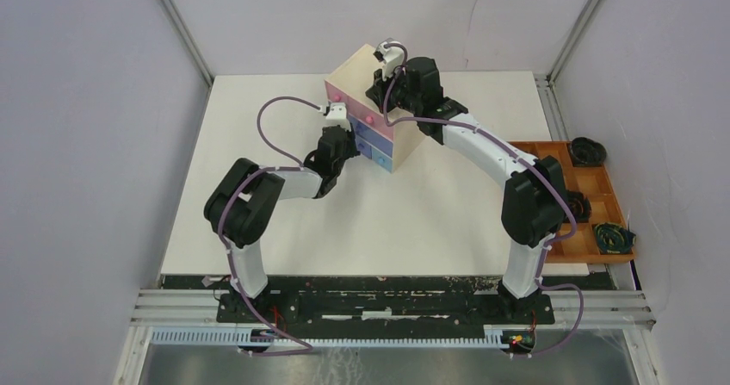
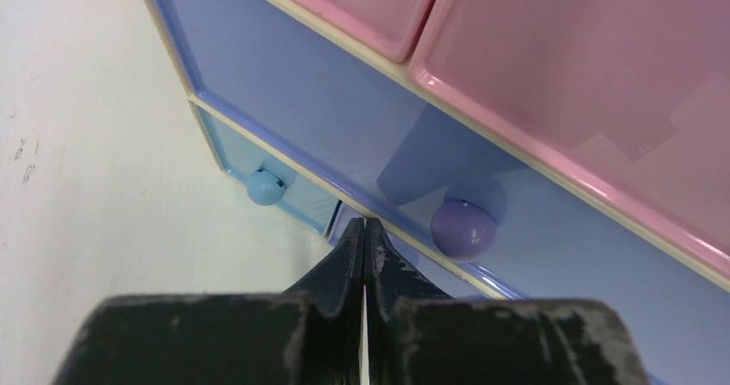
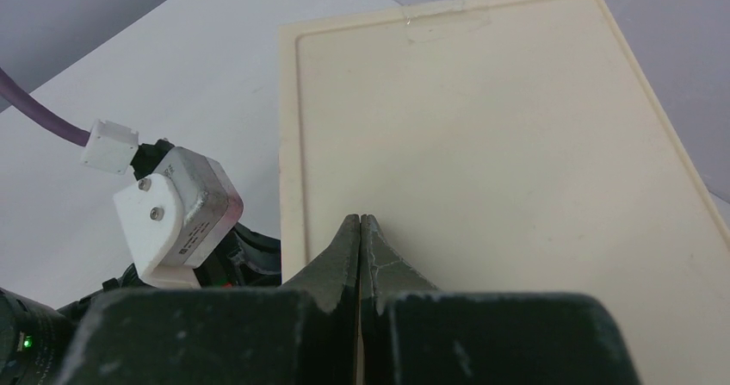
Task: Organize the makeup
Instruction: Close the drawer in the storage box, then reset both arms
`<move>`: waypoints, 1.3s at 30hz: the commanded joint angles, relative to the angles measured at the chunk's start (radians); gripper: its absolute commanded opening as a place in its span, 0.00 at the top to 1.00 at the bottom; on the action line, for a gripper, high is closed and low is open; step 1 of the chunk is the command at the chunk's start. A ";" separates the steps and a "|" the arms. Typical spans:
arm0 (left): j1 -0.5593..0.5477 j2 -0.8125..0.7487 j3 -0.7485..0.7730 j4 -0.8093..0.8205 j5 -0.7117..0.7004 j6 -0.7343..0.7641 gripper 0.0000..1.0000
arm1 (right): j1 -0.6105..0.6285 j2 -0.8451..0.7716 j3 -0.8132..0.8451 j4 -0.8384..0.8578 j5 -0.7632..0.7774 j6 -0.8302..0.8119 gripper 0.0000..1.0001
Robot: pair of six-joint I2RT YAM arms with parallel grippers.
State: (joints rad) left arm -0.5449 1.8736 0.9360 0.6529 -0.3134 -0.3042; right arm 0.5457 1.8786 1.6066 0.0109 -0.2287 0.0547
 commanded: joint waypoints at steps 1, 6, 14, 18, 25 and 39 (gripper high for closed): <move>-0.003 -0.024 0.008 0.059 -0.024 0.035 0.95 | 0.011 0.038 -0.053 -0.260 -0.030 -0.014 0.99; -0.003 -0.159 -0.093 0.026 -0.065 0.057 0.75 | 0.012 0.032 -0.006 -0.297 -0.022 -0.037 0.99; 0.005 -0.425 -0.173 -0.116 -0.145 0.160 0.33 | 0.010 0.013 0.147 -0.389 0.040 -0.094 0.86; 0.029 -0.485 -0.153 -0.216 -0.152 0.219 0.19 | 0.010 0.009 0.257 -0.444 0.084 -0.116 0.85; 0.142 -0.603 -0.244 -0.223 -0.088 0.224 0.11 | 0.006 -0.030 0.360 -0.468 0.166 -0.154 0.82; 0.320 -0.638 -0.416 -0.143 0.146 0.290 0.07 | -0.304 -0.318 -0.072 -0.312 0.222 0.044 0.24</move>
State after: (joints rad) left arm -0.2550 1.2343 0.5652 0.4236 -0.2508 -0.0723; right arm 0.3481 1.6592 1.6825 -0.3897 -0.0174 0.0013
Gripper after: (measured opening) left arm 0.924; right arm 0.627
